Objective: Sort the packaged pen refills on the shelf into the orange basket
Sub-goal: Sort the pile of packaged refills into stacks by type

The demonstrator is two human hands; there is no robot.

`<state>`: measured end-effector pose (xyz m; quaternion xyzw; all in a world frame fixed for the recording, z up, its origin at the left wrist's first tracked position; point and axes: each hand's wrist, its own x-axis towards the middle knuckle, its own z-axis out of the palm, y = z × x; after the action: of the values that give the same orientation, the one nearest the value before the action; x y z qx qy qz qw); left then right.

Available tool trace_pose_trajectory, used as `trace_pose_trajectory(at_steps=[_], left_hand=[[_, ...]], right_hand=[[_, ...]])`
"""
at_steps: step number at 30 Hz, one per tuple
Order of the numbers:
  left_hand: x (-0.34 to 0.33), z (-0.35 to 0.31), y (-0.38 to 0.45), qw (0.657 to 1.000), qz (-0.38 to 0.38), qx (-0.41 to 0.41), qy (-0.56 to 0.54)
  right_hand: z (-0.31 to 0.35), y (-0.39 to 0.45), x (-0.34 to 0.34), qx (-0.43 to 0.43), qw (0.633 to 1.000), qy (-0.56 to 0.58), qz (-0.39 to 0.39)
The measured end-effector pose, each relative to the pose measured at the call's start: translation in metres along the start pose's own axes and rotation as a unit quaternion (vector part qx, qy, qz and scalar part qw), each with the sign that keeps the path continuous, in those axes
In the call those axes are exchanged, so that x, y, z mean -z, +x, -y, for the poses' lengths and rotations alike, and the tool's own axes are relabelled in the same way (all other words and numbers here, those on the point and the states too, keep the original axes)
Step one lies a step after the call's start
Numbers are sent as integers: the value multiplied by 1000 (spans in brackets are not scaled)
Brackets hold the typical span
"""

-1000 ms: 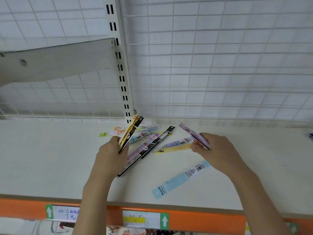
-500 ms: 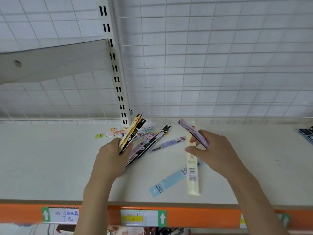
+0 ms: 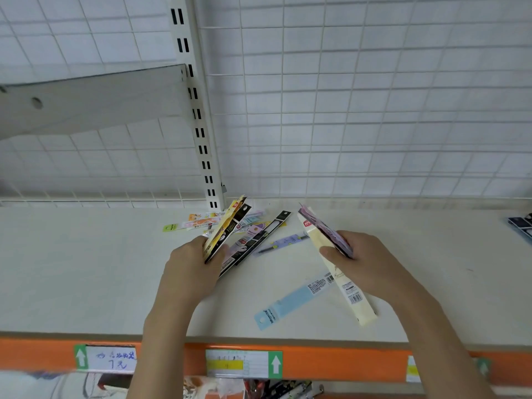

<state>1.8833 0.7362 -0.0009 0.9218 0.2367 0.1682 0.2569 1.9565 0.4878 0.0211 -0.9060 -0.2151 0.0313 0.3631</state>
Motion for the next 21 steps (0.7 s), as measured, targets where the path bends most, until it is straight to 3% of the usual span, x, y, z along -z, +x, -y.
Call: trace_pose_trajectory(at_steps=[6,13,21], left_hand=[[1,-2,-3,1000,-4,4,-8],[2,-2,-8,1000,-4,7,-3],[9,10,-13,999,-12,30,-5]], right_hand=[[6,-4,6,33,999,1,33],[11,0,-1,62,990,-29,127],[6,6,-13,25,952,-225,207]])
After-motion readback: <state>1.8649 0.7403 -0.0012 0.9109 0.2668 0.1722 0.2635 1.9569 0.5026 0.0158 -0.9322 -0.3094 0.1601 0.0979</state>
